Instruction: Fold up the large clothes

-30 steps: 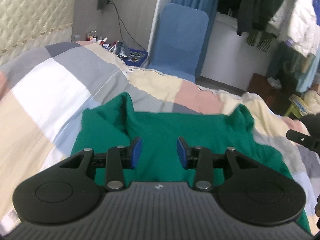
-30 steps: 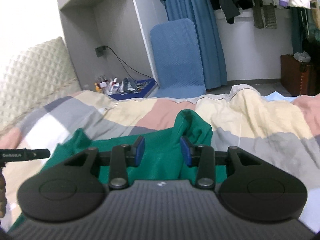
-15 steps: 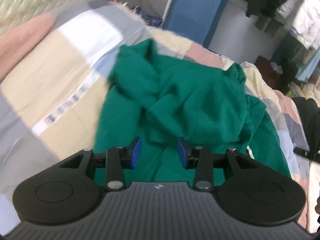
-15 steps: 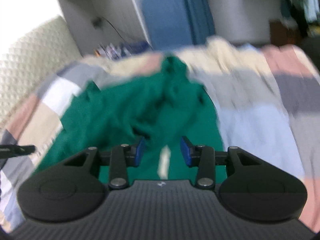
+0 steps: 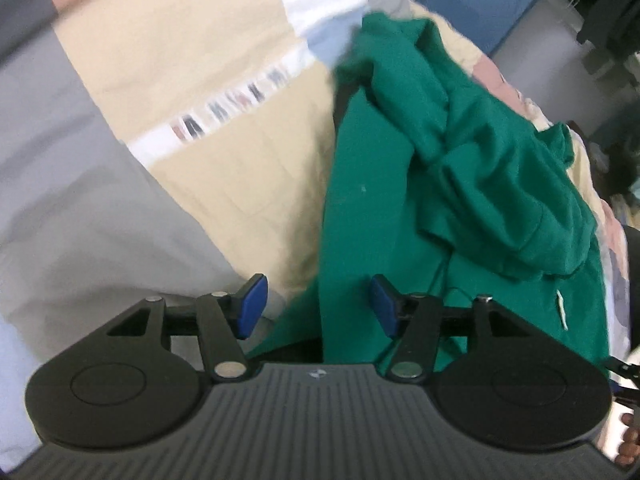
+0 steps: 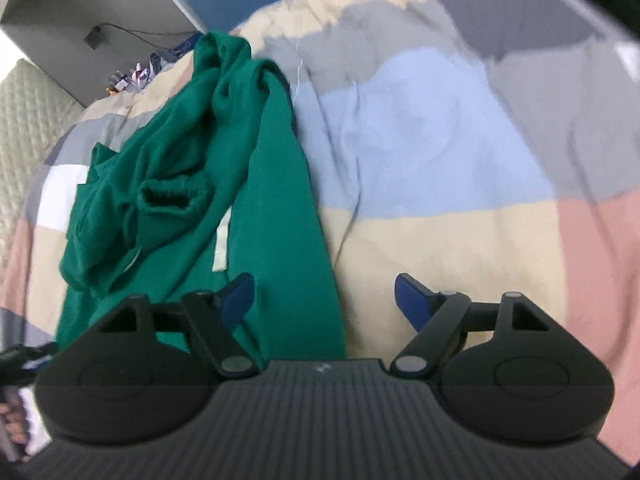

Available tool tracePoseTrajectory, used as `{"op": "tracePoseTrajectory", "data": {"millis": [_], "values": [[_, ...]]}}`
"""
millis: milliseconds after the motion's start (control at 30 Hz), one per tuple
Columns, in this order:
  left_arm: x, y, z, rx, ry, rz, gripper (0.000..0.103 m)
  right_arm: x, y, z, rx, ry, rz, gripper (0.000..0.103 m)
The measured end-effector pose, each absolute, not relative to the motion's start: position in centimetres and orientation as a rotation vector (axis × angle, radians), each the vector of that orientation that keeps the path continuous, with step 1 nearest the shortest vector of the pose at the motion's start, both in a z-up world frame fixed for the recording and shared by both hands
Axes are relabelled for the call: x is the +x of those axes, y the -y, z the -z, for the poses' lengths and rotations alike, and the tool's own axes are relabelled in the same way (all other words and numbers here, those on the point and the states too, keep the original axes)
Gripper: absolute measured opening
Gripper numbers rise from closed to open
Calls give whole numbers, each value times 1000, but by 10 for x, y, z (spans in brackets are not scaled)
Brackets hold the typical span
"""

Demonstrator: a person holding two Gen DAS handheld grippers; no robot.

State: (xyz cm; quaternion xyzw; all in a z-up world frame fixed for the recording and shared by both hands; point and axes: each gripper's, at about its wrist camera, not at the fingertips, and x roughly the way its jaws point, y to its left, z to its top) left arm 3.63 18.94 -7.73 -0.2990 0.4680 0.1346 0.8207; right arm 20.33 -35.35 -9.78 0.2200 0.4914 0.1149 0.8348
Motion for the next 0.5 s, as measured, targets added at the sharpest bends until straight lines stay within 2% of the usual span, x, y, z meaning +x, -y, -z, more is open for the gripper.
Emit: {"op": "tracePoseTrajectory", "data": {"millis": [233,500], "values": [[40,-189,95,-744,-996,-84,62,209,331,119,596,-1141,-441,81],[29,-188,92,-839,-957,34,65,209,320,110,635,-1099,-575,82]]}}
